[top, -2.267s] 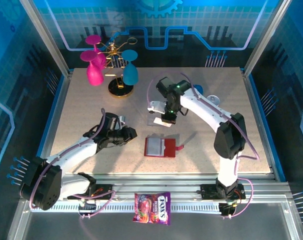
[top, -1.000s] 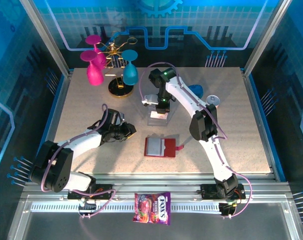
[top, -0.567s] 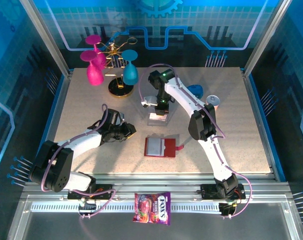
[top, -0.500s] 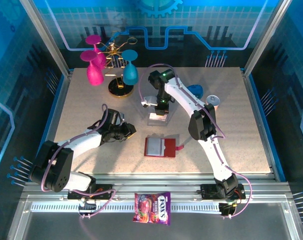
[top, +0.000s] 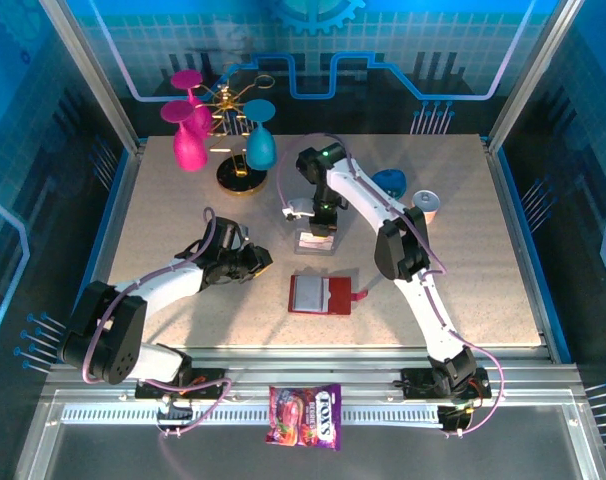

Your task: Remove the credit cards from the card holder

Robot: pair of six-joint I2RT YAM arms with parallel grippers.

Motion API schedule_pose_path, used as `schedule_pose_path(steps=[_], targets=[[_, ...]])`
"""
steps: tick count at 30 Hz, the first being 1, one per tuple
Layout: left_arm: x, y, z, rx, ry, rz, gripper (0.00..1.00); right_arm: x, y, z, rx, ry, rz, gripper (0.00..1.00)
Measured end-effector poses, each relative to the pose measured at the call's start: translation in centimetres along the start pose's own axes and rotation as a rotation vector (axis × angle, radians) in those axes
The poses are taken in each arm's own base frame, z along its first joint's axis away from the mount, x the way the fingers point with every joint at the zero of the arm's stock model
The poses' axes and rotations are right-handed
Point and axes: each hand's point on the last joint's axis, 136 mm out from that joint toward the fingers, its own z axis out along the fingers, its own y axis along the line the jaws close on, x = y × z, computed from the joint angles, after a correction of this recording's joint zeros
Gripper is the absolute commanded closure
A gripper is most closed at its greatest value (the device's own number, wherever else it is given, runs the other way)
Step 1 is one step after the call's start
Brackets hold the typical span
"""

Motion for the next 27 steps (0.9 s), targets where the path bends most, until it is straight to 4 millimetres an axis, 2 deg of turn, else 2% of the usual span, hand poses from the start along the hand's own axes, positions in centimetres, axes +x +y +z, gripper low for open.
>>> schedule_pose_path(steps=[13, 19, 27], targets=[[-0.07, 0.03, -0.02, 0.0, -0.002, -0.001, 0.76, 0.02, 0.04, 0.1, -0.001, 0.004, 0.0, 0.8], [-0.07, 0.02, -0.02, 0.0, -0.002, -0.001, 0.76, 0.08, -0.04, 0.1, 0.003, 0.008, -0.001, 0.8], [-0.07, 0.01, -0.02, 0.001, -0.001, -0.001, 0.76, -0.21, -0.59, 0.35, 0.023, -0.003, -0.001, 0.86]])
